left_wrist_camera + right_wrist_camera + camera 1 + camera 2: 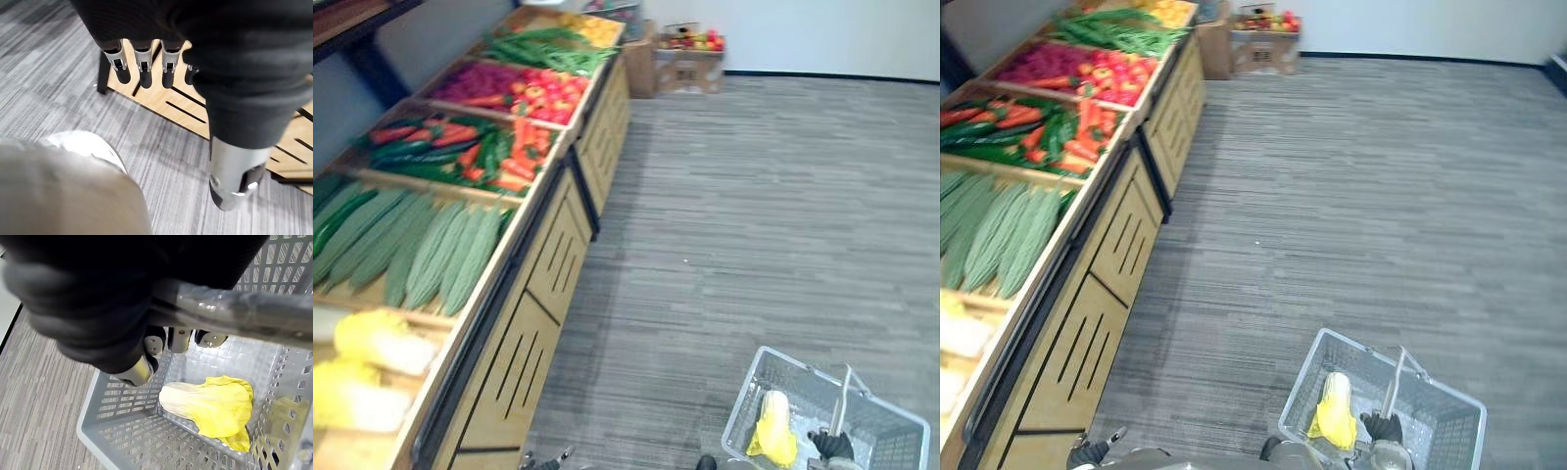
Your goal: Pick vegetable in the basket
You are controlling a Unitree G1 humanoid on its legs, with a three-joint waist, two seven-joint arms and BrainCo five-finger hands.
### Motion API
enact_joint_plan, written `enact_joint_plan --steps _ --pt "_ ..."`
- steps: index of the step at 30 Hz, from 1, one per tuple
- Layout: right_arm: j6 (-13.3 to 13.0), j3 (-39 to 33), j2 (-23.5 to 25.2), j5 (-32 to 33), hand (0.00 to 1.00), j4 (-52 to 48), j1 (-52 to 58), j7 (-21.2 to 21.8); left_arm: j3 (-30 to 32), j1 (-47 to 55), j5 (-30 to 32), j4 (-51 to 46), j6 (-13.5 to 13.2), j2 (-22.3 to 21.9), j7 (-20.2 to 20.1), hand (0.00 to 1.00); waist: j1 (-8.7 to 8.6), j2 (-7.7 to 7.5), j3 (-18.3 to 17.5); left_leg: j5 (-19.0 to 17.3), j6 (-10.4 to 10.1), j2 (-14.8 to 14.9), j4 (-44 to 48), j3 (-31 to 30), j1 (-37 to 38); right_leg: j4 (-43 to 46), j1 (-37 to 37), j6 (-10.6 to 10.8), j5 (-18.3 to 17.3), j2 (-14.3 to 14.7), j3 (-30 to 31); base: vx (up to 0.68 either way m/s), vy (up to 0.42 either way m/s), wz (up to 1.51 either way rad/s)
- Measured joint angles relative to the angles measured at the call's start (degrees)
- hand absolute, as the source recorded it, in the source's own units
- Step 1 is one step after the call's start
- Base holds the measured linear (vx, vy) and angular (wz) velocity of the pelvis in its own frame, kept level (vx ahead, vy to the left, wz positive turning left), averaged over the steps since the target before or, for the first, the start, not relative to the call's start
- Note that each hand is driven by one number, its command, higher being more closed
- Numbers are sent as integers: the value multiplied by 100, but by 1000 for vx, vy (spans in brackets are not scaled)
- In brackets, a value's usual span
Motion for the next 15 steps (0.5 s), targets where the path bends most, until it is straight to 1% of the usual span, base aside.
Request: enact_joint_plan --steps 1,2,3,4,5,6,7,8,9,10,12,15 --pt "-12 12 -38 -4 100 -2 8 47 -98 4 -76 -13 -39 12 -1 0 53 4 3 -40 -56 -304 -333 -632 -49 -47 0 40 55 2 230 17 90 -114" --pt "-20 2 -69 -2 100 -8 38 65 -143 8 -91 -52 -50 18 -7 0 52 22 14 -42 -78 -439 -640 -948 -61 -53 -7 71 74 9 326 27 148 -88" --pt "-23 -27 -138 1 100 -24 44 71 -187 7 -91 -99 -64 -2 -16 0 49 82 53 30 -102 -518 -1040 -1265 -112 -59 -24 124 102 49 435 24 197 -56" --pt "-23 -65 -216 3 100 -66 40 77 -229 -11 -91 -118 -70 -31 -28 0 40 152 87 259 -115 -521 -1307 -1425 -149 -66 -63 176 131 100 517 3 202 -57" --pt "-22 -76 -321 5 100 -122 30 83 -258 -2 -89 -125 -82 -89 -35 0 59 272 105 586 -159 -503 -1542 -1537 -187 -70 -131 246 126 194 597 -10 245 -50" --pt "-16 -101 -332 5 100 -137 15 105 -254 -17 -87 -106 -73 -46 -51 0 74 250 102 502 -128 -536 -1663 -1517 -202 -60 -225 303 140 145 716 0 206 -38" --pt "-26 -101 -323 3 100 -201 35 139 -266 -14 -86 -144 -79 -2 -52 0 60 242 77 555 -94 -619 -1773 -1482 -201 -68 -244 389 197 67 739 37 289 -14" --pt "-36 -126 -334 1 100 -271 40 183 -286 -34 -74 -160 -79 52 -52 0 30 128 117 649 21 -797 -2007 -1449 -182 -131 -306 474 252 -82 745 65 278 8" --pt "-35 -175 -400 -1 100 -288 46 191 -328 -56 -59 -162 -76 117 -59 0 32 65 145 762 126 -972 -2205 -1433 -133 -190 -330 549 297 -221 746 69 281 14" --pt "-34 -203 -454 -5 100 -289 59 193 -343 -56 -41 -163 -74 126 -69 0 34 58 148 802 174 -1054 -2292 -1432 -110 -216 -326 581 316 -297 748 74 237 18" --pt "-29 -306 -665 -13 100 -296 75 202 -488 -46 6 -162 -70 157 -110 0 53 78 148 872 280 -1324 -2504 -1402 -18 -262 -313 667 350 -497 780 82 219 10" --pt "-30 -354 -726 -174 100 -410 16 219 -515 -49 11 -162 -70 248 -150 0 52 71 153 871 283 -1476 -2540 -1376 18 -261 -319 722 383 -638 870 79 184 -3"
